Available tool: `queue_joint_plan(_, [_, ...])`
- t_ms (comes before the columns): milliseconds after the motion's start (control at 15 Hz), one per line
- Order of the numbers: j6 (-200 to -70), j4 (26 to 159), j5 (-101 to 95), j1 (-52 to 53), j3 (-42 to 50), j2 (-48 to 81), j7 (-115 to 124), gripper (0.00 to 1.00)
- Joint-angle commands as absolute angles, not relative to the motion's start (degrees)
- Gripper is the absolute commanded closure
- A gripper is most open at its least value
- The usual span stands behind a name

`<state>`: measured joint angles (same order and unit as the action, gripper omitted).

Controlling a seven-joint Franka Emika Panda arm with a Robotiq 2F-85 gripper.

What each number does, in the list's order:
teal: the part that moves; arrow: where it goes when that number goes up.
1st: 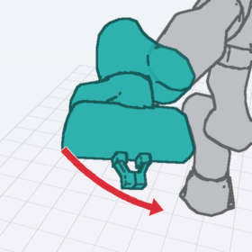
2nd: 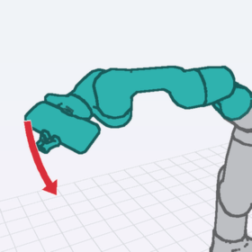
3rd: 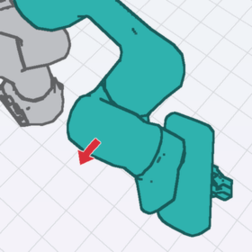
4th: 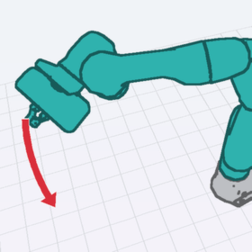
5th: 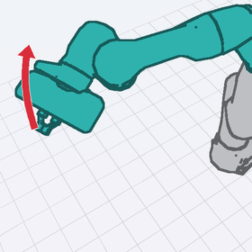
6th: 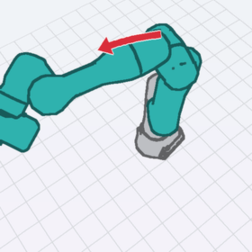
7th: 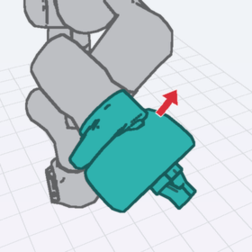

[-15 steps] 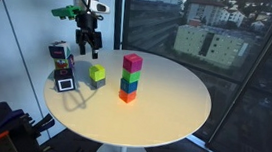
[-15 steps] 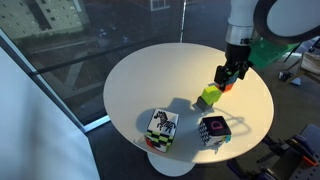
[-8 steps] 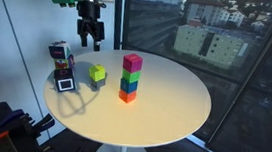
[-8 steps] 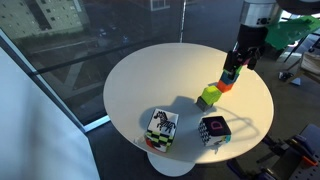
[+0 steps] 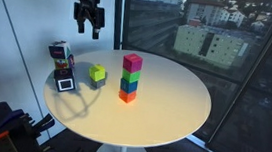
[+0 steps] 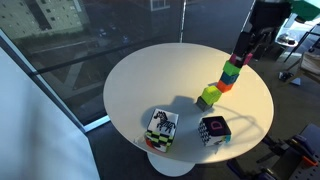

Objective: Put the yellow cube on the black cube

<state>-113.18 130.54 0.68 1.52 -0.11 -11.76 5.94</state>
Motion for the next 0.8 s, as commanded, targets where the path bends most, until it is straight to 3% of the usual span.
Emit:
queue_joint_plan(0, [-110.0,129.2,2.3,1.1,0.3,-15.0,2.5,0.00])
queue_joint_plan(733, [-107.8,128.0,1.4,0.9,0.1,-20.7,3.2,0.00])
